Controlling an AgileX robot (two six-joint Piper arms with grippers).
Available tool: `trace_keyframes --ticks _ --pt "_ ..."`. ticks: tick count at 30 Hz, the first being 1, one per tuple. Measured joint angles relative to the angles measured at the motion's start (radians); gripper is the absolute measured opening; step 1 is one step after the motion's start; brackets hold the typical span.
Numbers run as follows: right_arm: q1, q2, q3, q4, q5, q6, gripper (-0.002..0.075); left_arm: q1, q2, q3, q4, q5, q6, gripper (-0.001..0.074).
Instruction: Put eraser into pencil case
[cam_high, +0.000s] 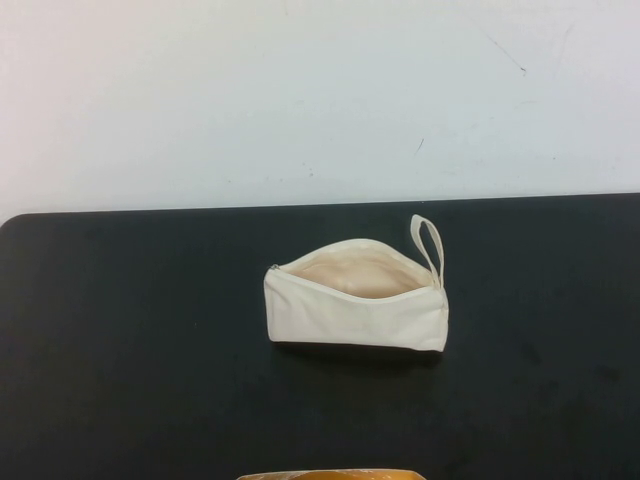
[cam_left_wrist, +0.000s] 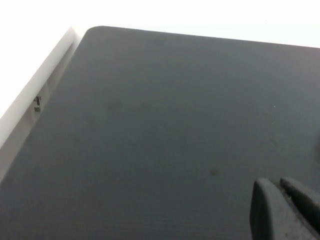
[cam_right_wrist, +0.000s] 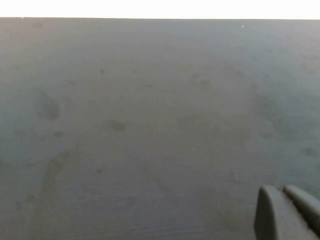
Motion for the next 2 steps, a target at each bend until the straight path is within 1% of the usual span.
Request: trace_keyframes --ticks 2 --pt "0.000 0.000 0.000 0.000 0.000 0.000 -0.0001 0.000 0.000 0.000 0.000 0.000 0.000 -0.0001"
